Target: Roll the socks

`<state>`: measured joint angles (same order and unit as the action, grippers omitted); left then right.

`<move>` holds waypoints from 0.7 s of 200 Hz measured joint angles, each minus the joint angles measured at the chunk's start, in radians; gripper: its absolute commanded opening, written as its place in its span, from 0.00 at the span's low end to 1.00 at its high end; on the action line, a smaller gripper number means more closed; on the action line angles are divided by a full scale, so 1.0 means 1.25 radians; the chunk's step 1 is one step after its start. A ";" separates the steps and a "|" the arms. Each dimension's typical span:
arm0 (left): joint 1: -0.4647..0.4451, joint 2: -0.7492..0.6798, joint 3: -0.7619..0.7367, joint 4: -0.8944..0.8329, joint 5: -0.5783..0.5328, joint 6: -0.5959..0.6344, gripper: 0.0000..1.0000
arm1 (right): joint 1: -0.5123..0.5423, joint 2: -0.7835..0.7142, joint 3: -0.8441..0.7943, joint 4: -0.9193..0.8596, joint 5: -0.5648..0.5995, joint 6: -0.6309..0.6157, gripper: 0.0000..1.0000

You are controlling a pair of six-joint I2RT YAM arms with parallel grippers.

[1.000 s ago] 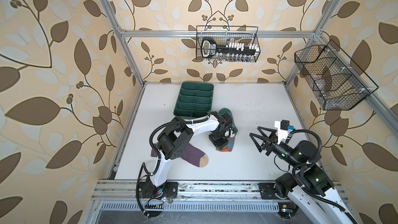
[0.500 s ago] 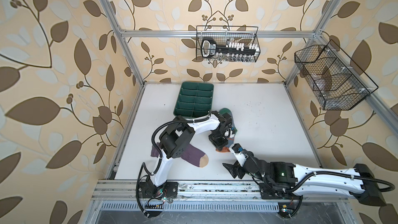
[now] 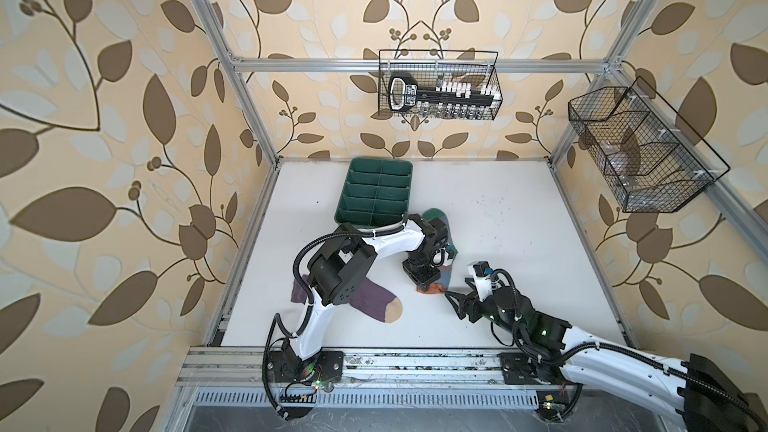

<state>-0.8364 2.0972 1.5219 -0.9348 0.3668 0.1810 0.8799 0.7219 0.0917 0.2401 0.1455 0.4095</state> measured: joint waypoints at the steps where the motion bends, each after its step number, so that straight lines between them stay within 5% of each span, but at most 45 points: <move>1: 0.000 0.000 0.000 0.000 0.000 0.000 0.00 | 0.000 0.002 0.000 0.003 -0.003 0.000 0.85; 78: 0.000 0.004 0.003 -0.004 0.010 0.000 0.00 | -0.004 0.317 0.075 0.091 -0.051 -0.072 0.71; 140: 0.000 0.005 0.003 -0.004 0.015 0.000 0.00 | 0.032 0.381 0.109 0.123 -0.035 -0.123 0.69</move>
<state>-0.8364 2.1036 1.5257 -0.9401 0.3859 0.1810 0.9203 1.1984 0.2279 0.3939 0.1017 0.2554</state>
